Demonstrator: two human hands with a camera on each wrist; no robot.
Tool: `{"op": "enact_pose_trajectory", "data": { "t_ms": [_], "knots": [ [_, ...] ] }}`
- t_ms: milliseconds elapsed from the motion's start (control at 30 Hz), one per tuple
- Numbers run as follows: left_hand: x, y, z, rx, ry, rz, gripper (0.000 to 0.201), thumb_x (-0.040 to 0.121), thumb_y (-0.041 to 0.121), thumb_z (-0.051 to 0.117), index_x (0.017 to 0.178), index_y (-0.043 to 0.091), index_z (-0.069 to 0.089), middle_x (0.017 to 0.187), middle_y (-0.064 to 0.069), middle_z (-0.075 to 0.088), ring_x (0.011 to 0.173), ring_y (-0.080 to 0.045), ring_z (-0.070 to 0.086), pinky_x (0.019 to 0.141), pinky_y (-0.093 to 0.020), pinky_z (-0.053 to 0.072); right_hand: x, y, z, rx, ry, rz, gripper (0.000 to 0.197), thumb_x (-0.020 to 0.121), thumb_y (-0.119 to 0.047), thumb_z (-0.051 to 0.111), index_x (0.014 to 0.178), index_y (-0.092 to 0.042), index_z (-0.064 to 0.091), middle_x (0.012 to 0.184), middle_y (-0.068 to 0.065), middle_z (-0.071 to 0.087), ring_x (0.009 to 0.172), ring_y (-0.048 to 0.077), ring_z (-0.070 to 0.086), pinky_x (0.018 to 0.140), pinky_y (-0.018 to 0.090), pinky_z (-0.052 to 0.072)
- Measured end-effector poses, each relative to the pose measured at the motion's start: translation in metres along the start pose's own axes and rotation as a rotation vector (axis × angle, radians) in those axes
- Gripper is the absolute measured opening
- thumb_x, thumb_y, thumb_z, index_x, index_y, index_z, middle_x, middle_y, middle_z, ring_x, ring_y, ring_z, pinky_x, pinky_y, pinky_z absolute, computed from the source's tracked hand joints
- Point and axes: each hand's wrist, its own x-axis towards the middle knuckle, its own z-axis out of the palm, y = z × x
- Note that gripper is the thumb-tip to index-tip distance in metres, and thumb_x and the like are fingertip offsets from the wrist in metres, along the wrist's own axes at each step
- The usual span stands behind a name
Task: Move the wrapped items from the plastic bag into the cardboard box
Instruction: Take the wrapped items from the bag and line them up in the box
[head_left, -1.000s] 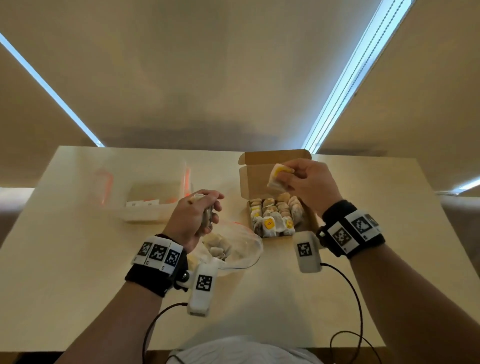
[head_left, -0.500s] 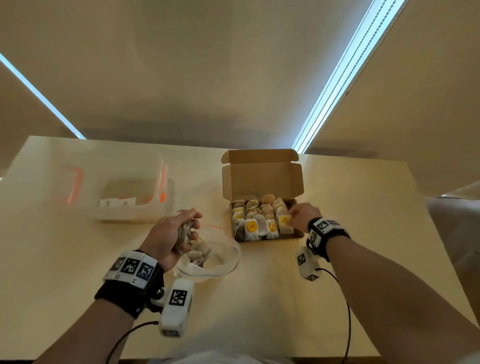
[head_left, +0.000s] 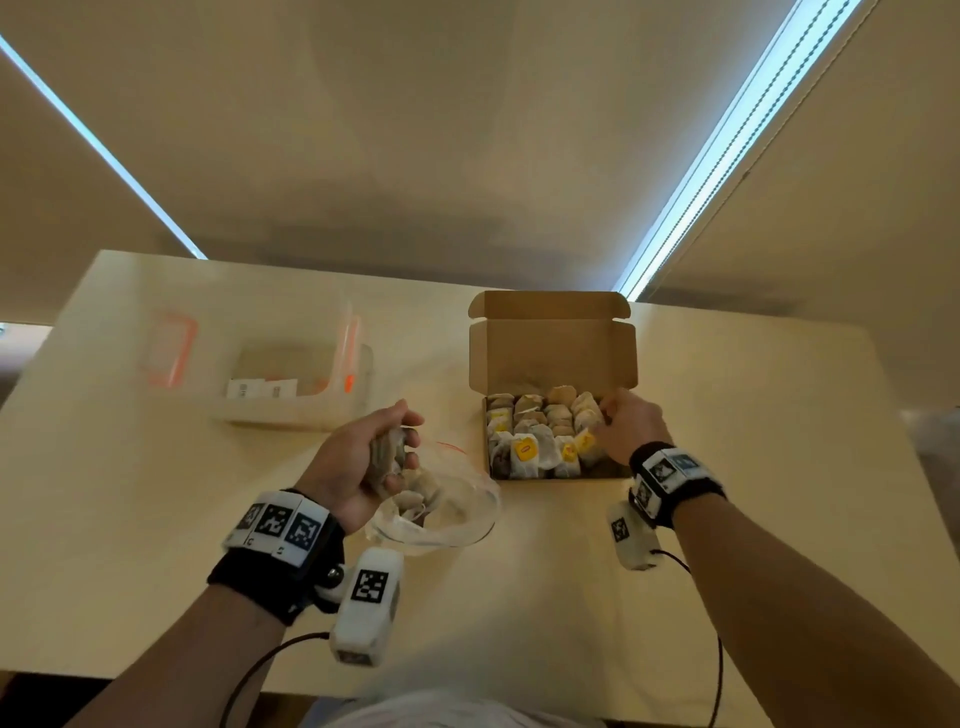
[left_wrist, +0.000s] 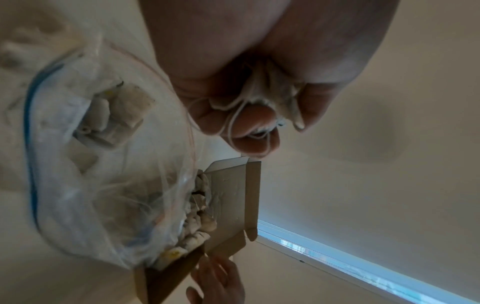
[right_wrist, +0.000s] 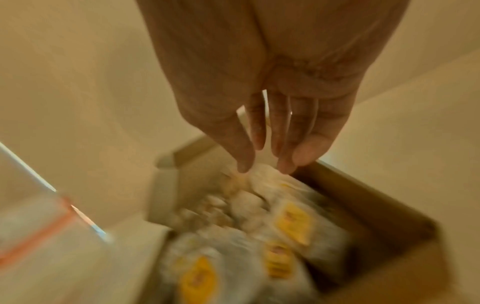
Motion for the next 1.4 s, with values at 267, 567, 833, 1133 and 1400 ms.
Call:
{"op": "enact_pose_trajectory", "data": {
  "t_ms": [267,567,833,1133,1400],
  "knots": [
    [-0.015,0.017,0.016,-0.042,-0.229,-0.051,0.046,0.099,0.043,0.035,0.101,0.008,0.064,0.071,-0.009,0.056,0.055,-0.02,0.051,0.042,-0.02,0.022,-0.117,-0.1,-0.017,0.554,-0.203,-0.568,0.023,0.089,-0.028,0.071,0.109,-0.022,0.063,0.101,-0.011,0.068,0.091,0.002,0.066,0.079,0.019,0.056],
    [-0.024,0.026,0.028,0.192,-0.07,0.102,0.066,0.093,0.072,0.029,0.09,0.015,0.064,0.072,-0.005,0.059,0.055,-0.016,0.039,0.046,-0.024,0.024,-0.154,-0.14,-0.003,0.379,0.118,-0.715,0.042,0.071,-0.051,0.081,0.1,-0.024,0.065,0.1,-0.012,0.057,0.081,0.003,0.055,0.07,0.013,0.046],
    [-0.025,0.024,0.012,0.203,-0.074,0.087,0.068,0.087,0.076,0.037,0.077,0.011,0.054,0.069,-0.004,0.056,0.056,-0.017,0.056,0.046,-0.024,0.015,-0.154,-0.143,-0.023,1.114,-0.403,-0.278,0.011,0.093,0.003,0.056,0.09,-0.008,0.059,0.098,0.015,0.062,0.092,0.03,0.063,0.076,0.035,0.057],
    [-0.025,0.017,-0.002,0.043,0.0,-0.017,0.015,0.099,0.024,0.051,0.09,0.014,0.056,0.063,0.0,0.052,0.05,-0.012,0.054,0.035,-0.016,0.016,-0.148,-0.138,-0.044,0.935,-0.156,-0.525,0.018,0.094,-0.004,0.06,0.11,-0.006,0.068,0.108,0.011,0.07,0.094,0.021,0.069,0.078,0.028,0.057],
    [-0.038,0.015,0.011,-0.016,-0.334,-0.107,0.044,0.084,0.051,0.06,0.099,0.01,0.058,0.073,0.0,0.054,0.049,-0.009,0.047,0.031,-0.013,0.02,-0.135,-0.112,-0.032,0.203,0.351,-1.159,0.019,0.091,-0.028,0.062,0.093,-0.019,0.078,0.094,0.0,0.06,0.086,0.011,0.052,0.074,0.01,0.04]
  ]
}}
